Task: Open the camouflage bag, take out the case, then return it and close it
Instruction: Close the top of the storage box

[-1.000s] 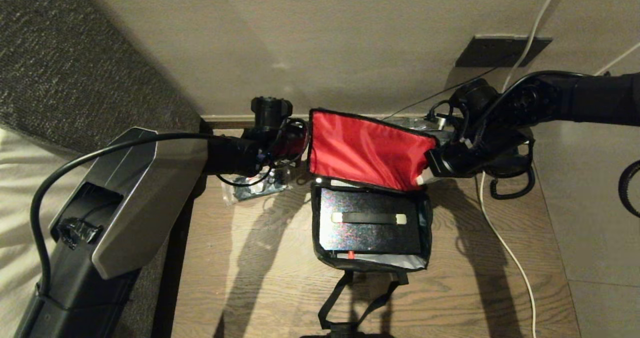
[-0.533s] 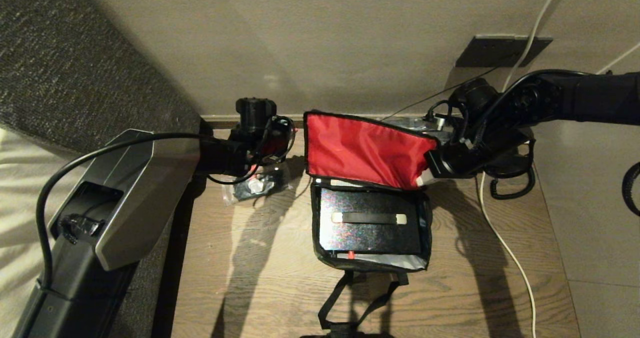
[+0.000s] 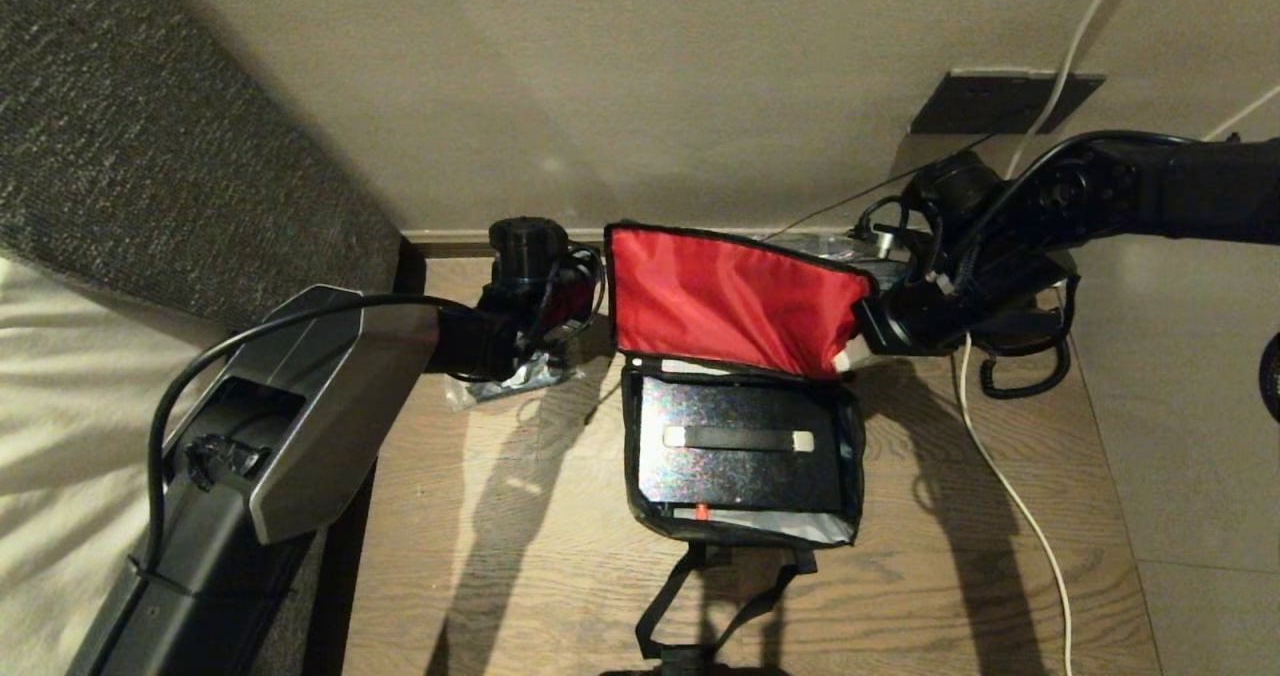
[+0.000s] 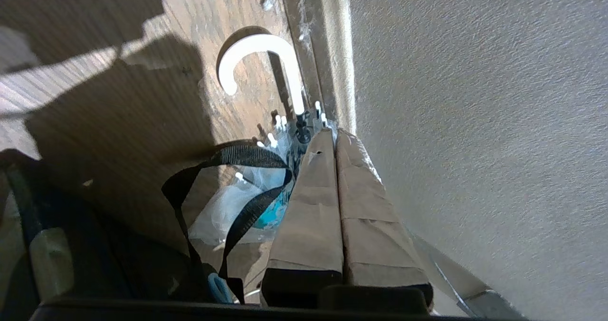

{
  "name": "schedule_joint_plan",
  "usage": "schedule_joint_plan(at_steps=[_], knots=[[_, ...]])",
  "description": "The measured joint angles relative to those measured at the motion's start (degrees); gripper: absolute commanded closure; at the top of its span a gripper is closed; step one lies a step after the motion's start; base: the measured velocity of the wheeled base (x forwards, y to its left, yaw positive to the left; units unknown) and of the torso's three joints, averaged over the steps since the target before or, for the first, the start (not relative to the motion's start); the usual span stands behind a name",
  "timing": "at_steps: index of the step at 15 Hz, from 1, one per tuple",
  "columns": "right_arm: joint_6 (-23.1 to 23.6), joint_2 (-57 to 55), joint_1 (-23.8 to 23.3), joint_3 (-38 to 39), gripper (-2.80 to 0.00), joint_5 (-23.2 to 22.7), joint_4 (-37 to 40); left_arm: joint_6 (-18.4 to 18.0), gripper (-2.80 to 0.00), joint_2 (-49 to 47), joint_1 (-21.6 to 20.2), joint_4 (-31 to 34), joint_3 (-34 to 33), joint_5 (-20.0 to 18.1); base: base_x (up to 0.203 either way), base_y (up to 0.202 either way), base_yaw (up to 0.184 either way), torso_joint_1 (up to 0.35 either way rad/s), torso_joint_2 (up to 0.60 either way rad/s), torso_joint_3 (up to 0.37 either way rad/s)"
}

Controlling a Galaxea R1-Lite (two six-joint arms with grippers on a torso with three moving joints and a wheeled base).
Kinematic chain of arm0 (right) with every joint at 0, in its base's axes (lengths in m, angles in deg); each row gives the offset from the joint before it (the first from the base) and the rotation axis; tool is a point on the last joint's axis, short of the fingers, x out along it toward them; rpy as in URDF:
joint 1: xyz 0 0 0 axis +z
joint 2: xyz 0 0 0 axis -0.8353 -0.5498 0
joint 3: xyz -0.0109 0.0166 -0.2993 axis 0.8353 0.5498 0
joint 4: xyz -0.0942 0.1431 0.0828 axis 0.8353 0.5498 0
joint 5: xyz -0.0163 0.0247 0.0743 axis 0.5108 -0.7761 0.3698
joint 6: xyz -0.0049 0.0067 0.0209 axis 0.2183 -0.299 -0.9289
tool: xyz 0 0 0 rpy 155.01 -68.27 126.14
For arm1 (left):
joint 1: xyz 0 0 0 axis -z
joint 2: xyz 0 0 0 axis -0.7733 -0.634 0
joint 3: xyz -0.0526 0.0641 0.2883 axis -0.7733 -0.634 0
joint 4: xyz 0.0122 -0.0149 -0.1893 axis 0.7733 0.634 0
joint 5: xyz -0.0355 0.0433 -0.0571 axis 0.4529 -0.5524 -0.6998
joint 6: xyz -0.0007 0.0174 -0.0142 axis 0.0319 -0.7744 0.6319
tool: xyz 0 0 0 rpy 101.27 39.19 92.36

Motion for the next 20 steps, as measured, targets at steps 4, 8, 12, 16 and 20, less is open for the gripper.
schedule_joint_plan(at_steps=[4,8,12,16,20], knots=[[-0.3,0.8,0.0,0.0,0.0,-0.1,0.1,0.1,0.0,-1.7,0.2,-2.2,0.0,-0.1,0.0,0.0,0.0,0.0,0.0,0.0],[-0.1,1.0,0.1,-0.2,0.0,-0.2,0.1,0.5,0.0,-0.3,0.1,-1.2,0.0,-0.2,0.0,0.0,0.0,0.0,0.0,0.0],[0.0,0.5,0.1,-0.1,0.0,-0.2,0.0,3.5,0.0,2.8,0.1,0.1,0.0,-0.2,0.0,0.0,0.0,0.0,0.0,0.0],[-0.1,0.4,0.1,-0.3,0.0,-0.2,0.0,3.6,0.0,3.9,0.0,0.4,0.0,-0.1,0.0,0.0,0.0,0.0,0.0,0.0],[-0.2,0.2,0.2,-0.6,0.0,-0.2,-0.1,3.2,0.0,4.1,0.0,0.3,0.0,0.1,0.0,0.0,0.0,0.0,0.0,0.0]])
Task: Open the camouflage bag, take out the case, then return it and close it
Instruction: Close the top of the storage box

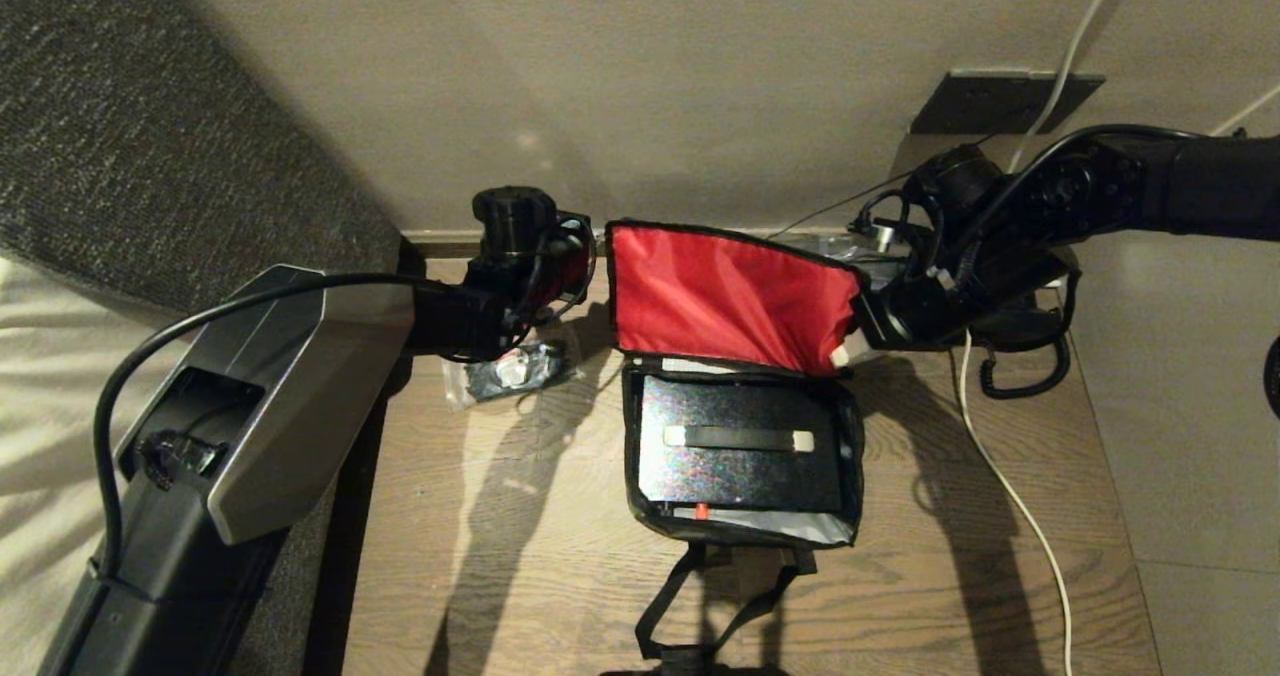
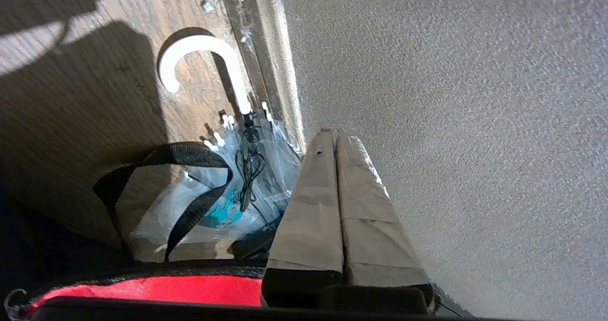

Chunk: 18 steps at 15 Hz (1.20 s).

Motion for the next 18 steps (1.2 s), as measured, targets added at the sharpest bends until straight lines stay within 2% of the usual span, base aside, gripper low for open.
schedule_joint_plan(at_steps=[3,7,8,10,13,18], knots=[[-0.1,0.0,0.0,0.0,0.0,0.0,0.0,-3.9,0.0,0.6,0.0,3.0,0.0,-0.3,0.0,0.0,0.0,0.0,0.0,0.0],[-0.2,0.0,0.0,0.1,0.0,0.0,-0.2,-14.4,0.0,3.9,0.2,9.9,-0.1,-1.0,0.0,0.0,0.0,0.0,0.0,0.0],[-0.3,0.0,0.0,0.3,0.0,0.0,-0.2,-15.6,0.0,5.0,0.2,10.7,-0.1,-2.0,0.0,0.0,0.0,0.0,0.0,0.0],[-0.5,0.1,0.0,0.6,0.0,0.0,-0.2,-15.8,0.0,7.0,0.0,11.0,-0.1,-6.6,0.0,0.0,0.0,0.0,0.0,0.0],[-0.5,0.4,0.2,0.8,0.0,0.1,-0.1,-15.1,0.0,8.6,-1.6,11.1,-0.1,-16.6,0.0,0.0,0.0,0.0,0.0,0.0],[-0.5,1.3,0.3,1.4,0.0,0.1,0.1,-14.7,0.0,9.2,-2.7,13.6,-0.1,-17.5,0.0,0.0,0.0,0.0,0.0,0.0]])
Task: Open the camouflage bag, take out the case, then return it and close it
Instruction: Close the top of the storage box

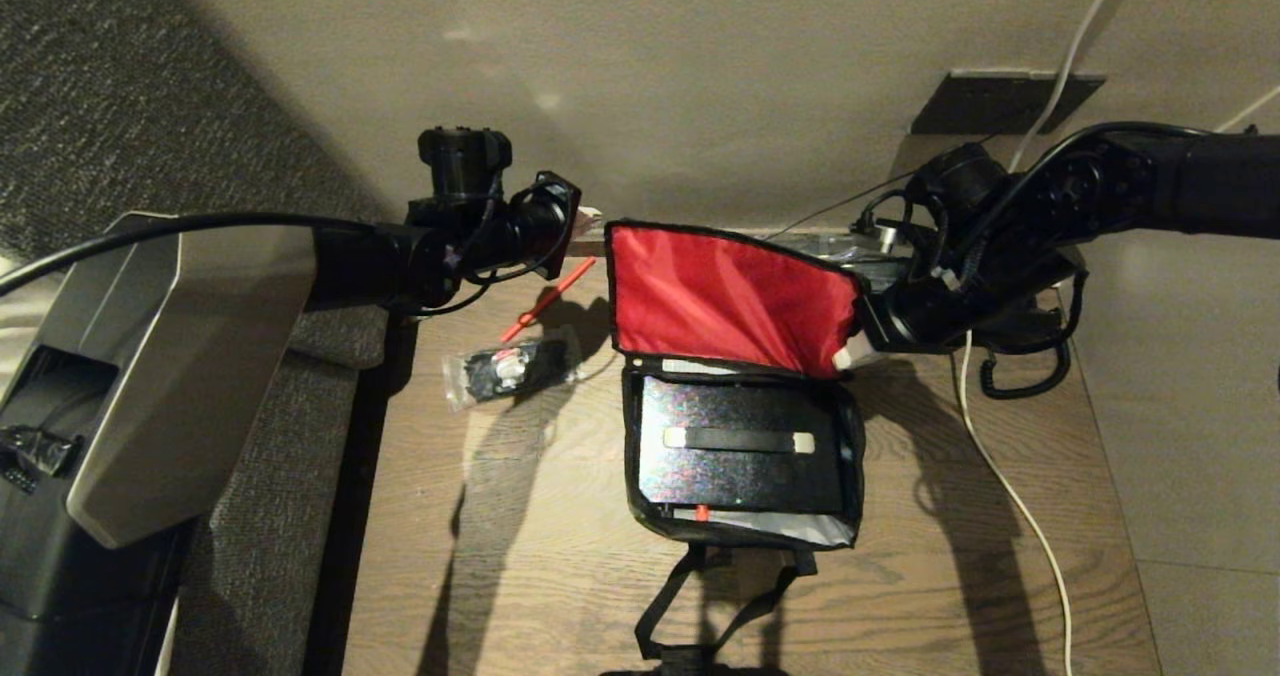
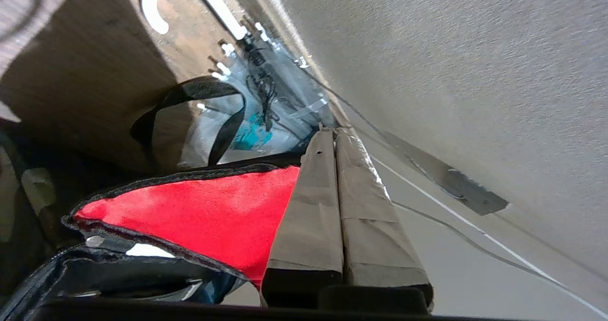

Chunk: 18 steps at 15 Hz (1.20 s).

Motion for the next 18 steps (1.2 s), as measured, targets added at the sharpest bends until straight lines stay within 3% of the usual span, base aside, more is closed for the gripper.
schedule_joint_plan(at_steps=[4,8,13,14,15,18], knots=[[0.1,0.5,0.3,0.1,0.0,-0.1,0.6,0.2,0.0,0.2,-1.4,-2.5,0.1,-3.0,0.0,0.0,0.0,0.0,0.0,0.0],[0.1,0.8,0.5,0.4,0.0,-0.1,1.0,4.4,0.0,0.3,-1.5,-2.5,-0.1,-3.0,0.0,0.0,0.0,0.0,0.0,0.0],[-2.6,-0.5,0.4,-0.1,0.0,0.2,0.3,5.6,0.0,-2.2,-0.1,-2.6,-0.1,-2.6,0.0,0.0,0.0,0.0,0.0,0.0],[-3.4,-1.0,0.1,-0.3,-1.22,0.2,0.0,5.6,0.0,-2.7,0.3,-2.6,-0.1,-2.2,0.0,0.0,0.0,0.0,0.0,0.0],[-4.0,-1.6,-0.6,-0.5,-2.8,0.2,-0.9,5.7,0.0,-3.1,0.4,-2.6,-0.1,-1.7,0.0,0.0,0.0,0.0,0.0,0.0],[-5.8,-4.4,-4.1,-1.3,-2.8,0.5,-5.0,5.7,0.0,-3.9,0.4,-2.7,-0.1,-1.5,0.0,0.0,0.0,0.0,0.0,0.0]])
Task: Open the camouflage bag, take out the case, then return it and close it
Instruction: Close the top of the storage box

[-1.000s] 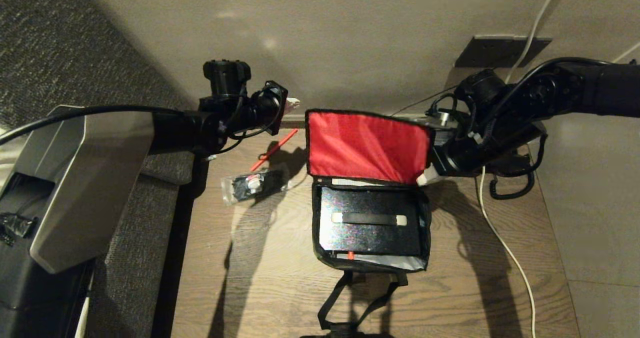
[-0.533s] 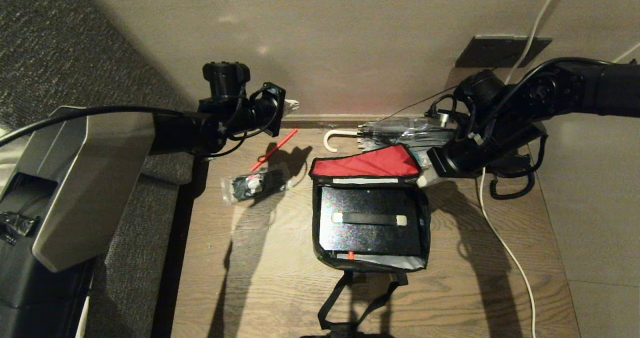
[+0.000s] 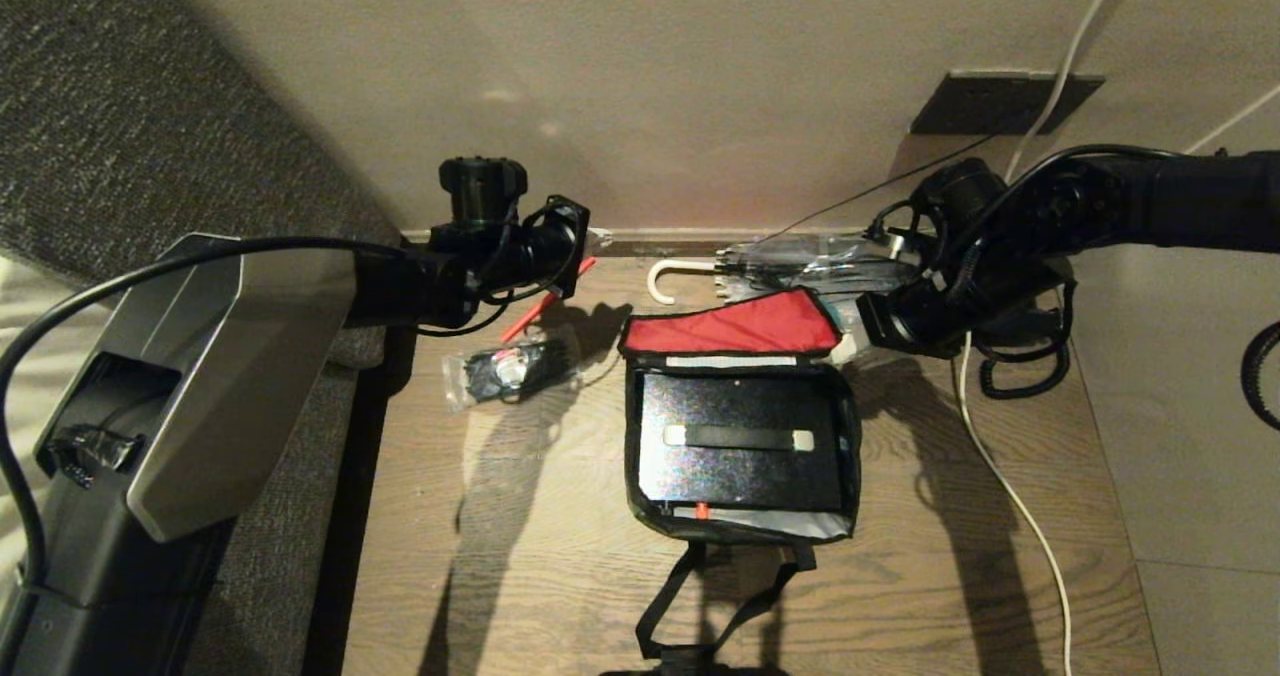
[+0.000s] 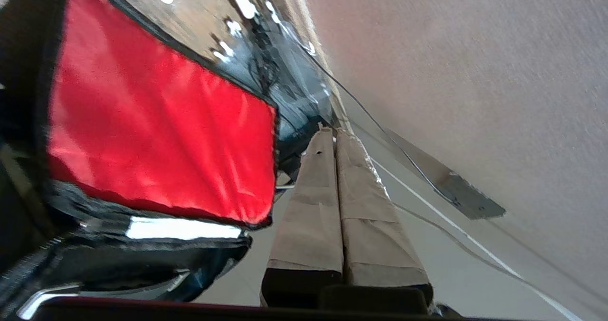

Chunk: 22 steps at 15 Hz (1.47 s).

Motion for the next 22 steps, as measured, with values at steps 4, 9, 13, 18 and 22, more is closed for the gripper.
schedule_joint_plan(at_steps=[4,9,13,18,22], knots=[[-10.3,-4.3,-3.6,-3.6,-2.8,-0.3,-4.5,0.0,0.0,-0.5,0.2,0.0,0.0,0.3,0.0,0.0,0.0,0.0,0.0,0.0],[-18.6,-8.8,-4.5,-4.2,-2.8,-0.5,-12.4,0.0,0.0,-0.5,0.4,0.0,0.0,1.0,0.0,0.0,0.0,0.0,0.0,0.0],[-27.2,-12.6,-4.4,-4.3,-2.8,-0.4,-22.6,0.0,0.0,-0.3,0.7,-0.2,0.1,1.2,0.0,0.0,0.0,0.0,0.0,0.0],[-33.4,-17.4,-4.2,-4.3,-2.8,0.0,-34.4,0.0,0.0,0.3,0.9,-1.0,0.1,1.2,0.0,0.0,0.0,0.0,0.0,0.0],[-40.8,-20.3,-4.0,-4.3,-2.8,0.3,-45.2,0.0,0.0,0.6,1.2,-1.4,0.1,1.4,0.0,0.0,0.0,0.0,0.0,0.0]])
